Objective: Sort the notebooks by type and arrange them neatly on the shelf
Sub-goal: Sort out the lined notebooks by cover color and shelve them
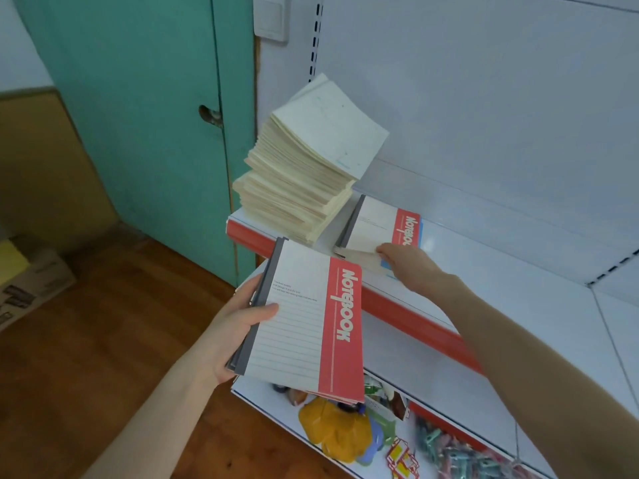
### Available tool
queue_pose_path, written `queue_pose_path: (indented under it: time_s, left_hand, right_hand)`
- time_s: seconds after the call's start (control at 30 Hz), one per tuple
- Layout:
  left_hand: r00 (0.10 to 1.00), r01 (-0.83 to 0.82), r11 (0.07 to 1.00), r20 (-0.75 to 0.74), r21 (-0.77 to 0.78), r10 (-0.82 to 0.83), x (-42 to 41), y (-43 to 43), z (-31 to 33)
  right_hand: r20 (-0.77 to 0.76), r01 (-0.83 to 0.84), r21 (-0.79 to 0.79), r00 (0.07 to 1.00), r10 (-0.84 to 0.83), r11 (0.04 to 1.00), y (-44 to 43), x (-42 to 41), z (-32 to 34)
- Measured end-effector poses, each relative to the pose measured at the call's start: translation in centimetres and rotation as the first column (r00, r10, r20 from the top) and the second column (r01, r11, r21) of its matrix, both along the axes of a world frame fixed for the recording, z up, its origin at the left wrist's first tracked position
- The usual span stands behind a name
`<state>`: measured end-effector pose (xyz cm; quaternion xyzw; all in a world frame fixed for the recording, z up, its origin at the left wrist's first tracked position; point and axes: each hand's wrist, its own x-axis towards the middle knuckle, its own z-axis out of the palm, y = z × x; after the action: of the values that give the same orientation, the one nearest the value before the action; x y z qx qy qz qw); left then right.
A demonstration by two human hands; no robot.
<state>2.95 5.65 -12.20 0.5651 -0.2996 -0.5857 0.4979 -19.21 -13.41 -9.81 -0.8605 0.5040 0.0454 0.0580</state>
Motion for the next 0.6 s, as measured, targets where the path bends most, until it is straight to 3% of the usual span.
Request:
queue_pose_path:
  time_s: [0.13,0.3,0.4,0.5,0.6]
  left_hand:
    - [1.000,0.019,1.000,0.018,0.000,-0.019,0.2,0.2,0.0]
    - [0.999,0.020,1.000,0.036,0.005,-0.020,0.9,0.7,-0.2]
    - [0.999,0.012,1.000,0.041,-0.002,-0.012,1.2,0.8,-0.2]
    - [1.000,0.011,1.000,0.029,-0.009,-0.010,1.4,0.9,-0.4]
    - [0.999,0.026,0.999,0.025,-0.021,-0.025,1.6,1.0,-0.5]
  right_hand:
    - [-0.102,-0.036,-0.170,0.995,0.019,0.985,0.9,0.6,-0.3]
    - [-0.121,-0.067,-0.290,0.992,0.033,0.955,1.2,1.1,-0.6]
    - [0.105,0.035,-0.158,0.994,-0.018,0.987,1.5,0.9,-0.2]
    - [0.388,0.133,0.071,0.909,-0.151,0.989,2.2,0.7,0.8]
    - [0.523,0.222,0.054,0.824,-0.217,0.974,2.4,0.4,1.6]
